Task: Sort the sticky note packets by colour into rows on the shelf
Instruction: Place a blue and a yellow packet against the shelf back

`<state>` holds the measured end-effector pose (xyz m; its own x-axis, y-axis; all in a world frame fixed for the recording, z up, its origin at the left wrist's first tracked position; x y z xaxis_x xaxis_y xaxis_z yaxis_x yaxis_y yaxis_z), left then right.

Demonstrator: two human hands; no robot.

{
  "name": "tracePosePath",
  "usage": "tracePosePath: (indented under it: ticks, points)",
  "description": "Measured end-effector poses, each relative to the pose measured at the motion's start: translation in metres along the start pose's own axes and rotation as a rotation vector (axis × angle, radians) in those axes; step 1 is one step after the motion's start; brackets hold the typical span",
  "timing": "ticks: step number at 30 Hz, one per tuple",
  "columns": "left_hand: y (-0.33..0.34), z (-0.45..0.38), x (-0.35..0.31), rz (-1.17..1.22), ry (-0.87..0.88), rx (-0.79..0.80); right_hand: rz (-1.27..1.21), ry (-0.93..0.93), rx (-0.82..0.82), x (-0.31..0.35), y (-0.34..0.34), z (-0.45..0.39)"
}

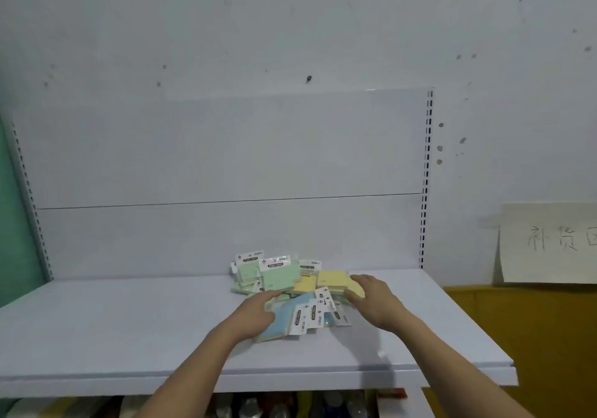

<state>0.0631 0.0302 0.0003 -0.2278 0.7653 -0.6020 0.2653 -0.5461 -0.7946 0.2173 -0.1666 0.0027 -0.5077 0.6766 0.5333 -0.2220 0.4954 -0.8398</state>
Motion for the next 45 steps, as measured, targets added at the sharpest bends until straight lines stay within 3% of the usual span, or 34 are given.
tracePosePath:
  ticks: [7,13,15,19,23,28,31,36,41,45]
  points:
    - [0.007,-0.03,0.04,-0.092,0.024,0.235,-0.049,0.188,-0.039,-0.001,0.03,-0.046]
    - [0.001,-0.066,0.05,-0.238,0.154,0.164,-0.042,0.322,-0.169,0.003,0.033,-0.086]
    - [0.0,-0.076,0.056,-0.135,0.181,0.139,-0.021,0.351,-0.184,0.004,0.035,-0.097]
    - [-0.01,-0.086,0.057,0.307,0.161,0.137,0.032,0.399,-0.176,0.005,0.042,-0.115]
    - [-0.033,-0.096,0.044,0.64,0.146,-0.028,0.06,0.406,-0.148,0.01,0.049,-0.123]
    - [-0.039,-0.097,0.047,0.911,-0.002,-0.233,0.011,0.403,-0.077,-0.003,0.042,-0.138]
    - [-0.031,-0.094,0.05,1.051,-0.116,-0.336,-0.172,0.38,-0.038,-0.019,0.036,-0.144]
    - [-0.011,-0.071,0.05,1.236,-0.218,-0.509,-0.699,0.271,-0.075,-0.027,0.018,-0.142]
    - [-0.011,-0.027,0.053,1.126,-0.227,-0.598,-1.074,0.165,0.125,0.001,0.023,-0.13]
    - [-0.025,0.018,0.064,1.073,-0.253,-0.735,-1.18,0.075,0.203,0.043,0.036,-0.117]
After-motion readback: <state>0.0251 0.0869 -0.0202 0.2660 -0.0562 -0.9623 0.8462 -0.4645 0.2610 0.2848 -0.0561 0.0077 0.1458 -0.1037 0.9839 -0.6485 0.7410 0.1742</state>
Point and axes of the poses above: each hand's wrist, its own z-axis away from the middle knuckle, its own y-axis out of the palm, x = y × z, the point moved 7 cm from there along -z, towards the middle knuckle, and after that the axes turned 7 degrees about y, right-handed, at the moved point
